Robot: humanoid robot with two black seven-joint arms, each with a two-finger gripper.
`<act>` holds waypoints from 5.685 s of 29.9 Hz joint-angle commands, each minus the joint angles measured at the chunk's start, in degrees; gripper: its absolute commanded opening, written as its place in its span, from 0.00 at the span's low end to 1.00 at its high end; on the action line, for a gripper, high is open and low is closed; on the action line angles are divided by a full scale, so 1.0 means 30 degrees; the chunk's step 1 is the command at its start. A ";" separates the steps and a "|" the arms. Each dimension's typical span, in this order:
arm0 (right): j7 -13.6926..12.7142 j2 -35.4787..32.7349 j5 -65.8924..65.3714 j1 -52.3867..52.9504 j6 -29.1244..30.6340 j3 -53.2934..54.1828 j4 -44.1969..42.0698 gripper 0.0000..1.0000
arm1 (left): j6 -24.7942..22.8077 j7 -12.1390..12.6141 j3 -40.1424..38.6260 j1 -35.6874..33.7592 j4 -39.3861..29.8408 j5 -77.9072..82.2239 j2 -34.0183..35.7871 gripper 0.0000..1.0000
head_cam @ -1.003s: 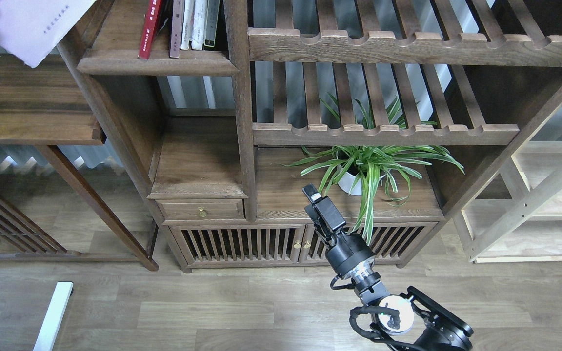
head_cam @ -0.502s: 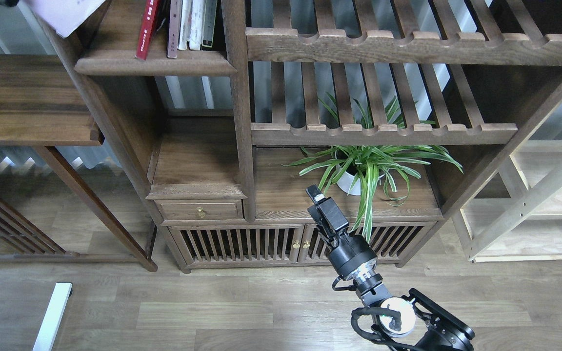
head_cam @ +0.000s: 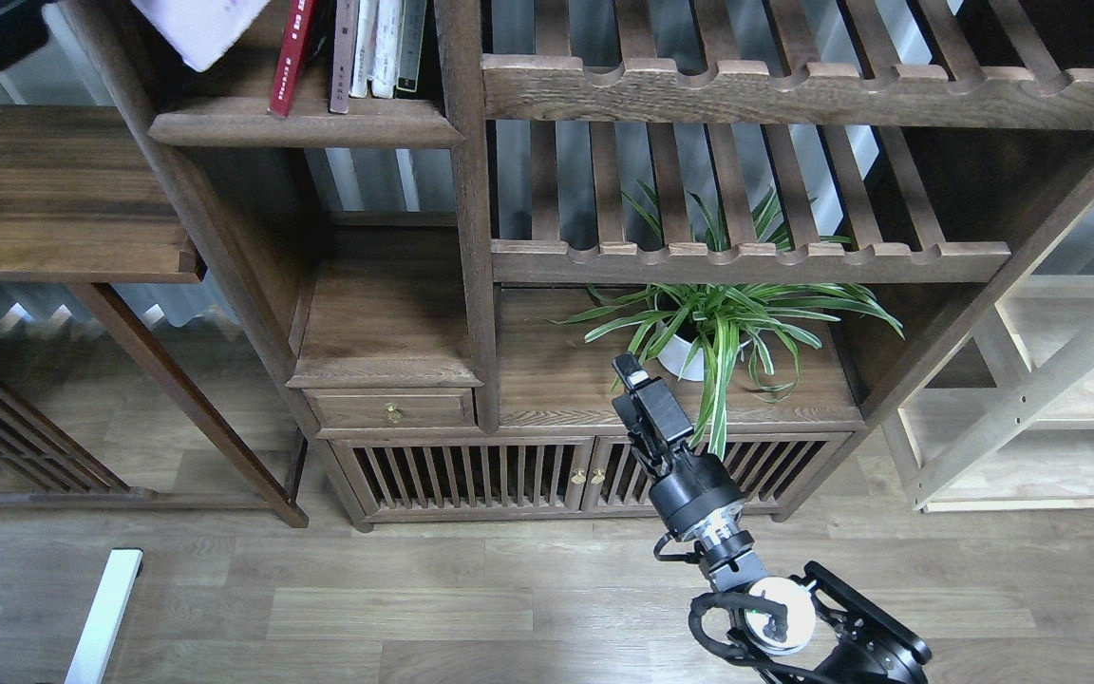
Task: Organize books on shelf
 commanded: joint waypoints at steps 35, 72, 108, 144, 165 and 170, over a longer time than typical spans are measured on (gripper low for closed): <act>-0.0022 -0.0001 0.0264 -0.1509 0.0000 0.0690 -0.0004 1.00 | 0.3972 0.0001 0.2523 -0.3017 0.4850 -0.0230 -0.2974 0.03; -0.0081 -0.0119 0.0293 -0.2769 0.0000 0.0661 0.0259 1.00 | 0.5232 -0.1217 0.3959 -0.3221 0.5437 -0.0845 -0.3501 0.44; -0.0198 -0.0148 0.0235 -0.3179 0.0000 0.0280 0.0259 1.00 | 0.5379 -0.2945 0.3578 -0.5126 0.5349 -0.2221 -0.4469 0.48; -0.0169 -0.0001 0.0293 -0.2359 0.0000 0.0339 0.2015 1.00 | 0.4998 -0.2653 0.0357 0.5679 -0.8007 -0.2720 0.0219 0.86; -0.0140 -0.0001 0.0264 0.0189 0.0000 0.0660 0.2603 1.00 | 0.0000 -0.3267 -0.0320 1.2886 -0.7659 -0.5734 -0.2528 0.98; -0.0169 -0.0001 0.0235 0.1390 0.0000 0.0924 0.2691 1.00 | 0.0000 -0.3414 0.0002 1.4384 -0.7455 -0.6059 -0.4350 0.98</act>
